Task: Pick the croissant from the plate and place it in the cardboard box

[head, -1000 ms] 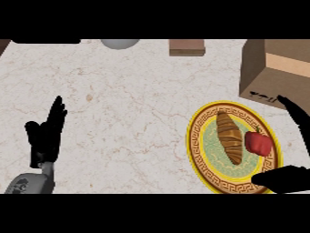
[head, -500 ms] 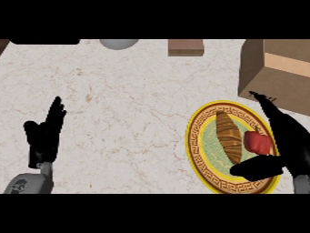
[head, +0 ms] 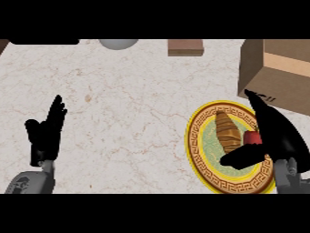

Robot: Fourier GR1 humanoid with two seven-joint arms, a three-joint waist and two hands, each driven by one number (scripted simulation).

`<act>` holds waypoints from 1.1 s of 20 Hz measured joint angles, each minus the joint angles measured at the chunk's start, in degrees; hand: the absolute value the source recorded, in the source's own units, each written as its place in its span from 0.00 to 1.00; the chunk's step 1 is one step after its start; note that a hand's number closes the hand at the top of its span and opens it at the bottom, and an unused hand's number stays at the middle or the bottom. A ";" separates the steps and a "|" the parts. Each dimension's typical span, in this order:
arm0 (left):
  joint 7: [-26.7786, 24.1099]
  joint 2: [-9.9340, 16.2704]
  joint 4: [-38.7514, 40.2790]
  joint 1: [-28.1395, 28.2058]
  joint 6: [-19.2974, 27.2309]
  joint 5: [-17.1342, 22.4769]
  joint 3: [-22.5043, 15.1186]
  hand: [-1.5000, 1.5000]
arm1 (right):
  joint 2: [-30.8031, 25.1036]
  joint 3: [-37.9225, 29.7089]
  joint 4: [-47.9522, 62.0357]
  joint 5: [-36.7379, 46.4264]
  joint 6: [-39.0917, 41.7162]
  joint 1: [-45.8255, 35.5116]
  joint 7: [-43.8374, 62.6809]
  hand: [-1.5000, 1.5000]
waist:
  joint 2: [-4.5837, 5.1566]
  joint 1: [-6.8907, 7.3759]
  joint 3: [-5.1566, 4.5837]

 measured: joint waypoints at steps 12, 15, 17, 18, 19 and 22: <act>-0.57 -0.55 -1.09 1.72 -0.84 -0.92 0.04 0.50 | 3.30 -1.69 6.06 2.61 1.18 -1.59 -0.72 0.00 | -0.01 0.07 0.01; -0.36 -0.70 -1.13 1.60 -0.60 -1.18 0.34 0.50 | 3.46 -2.03 7.10 3.26 1.73 -1.12 -1.30 0.00 | -0.03 -0.03 0.02; 0.32 -1.02 -1.49 1.57 -0.24 -1.52 0.27 0.50 | 3.50 -2.50 8.02 3.53 2.20 -0.93 -2.00 0.00 | -0.03 -0.04 0.02; 0.02 -0.94 -0.93 1.39 -0.63 -1.26 0.68 0.50 | 3.85 -2.76 9.23 3.71 2.34 -1.39 -2.39 0.00 | -0.02 -0.02 0.03; -0.12 -1.05 -0.84 1.36 -0.70 -1.34 0.70 0.50 | 4.24 -2.35 9.57 4.42 2.36 -1.06 -2.42 0.00 | -0.03 -0.03 0.04; 0.31 -0.84 -1.05 1.16 -1.26 -1.08 1.27 0.50 | 4.83 -2.50 10.35 5.30 2.79 -0.43 -2.95 0.00 | -0.02 -0.06 0.04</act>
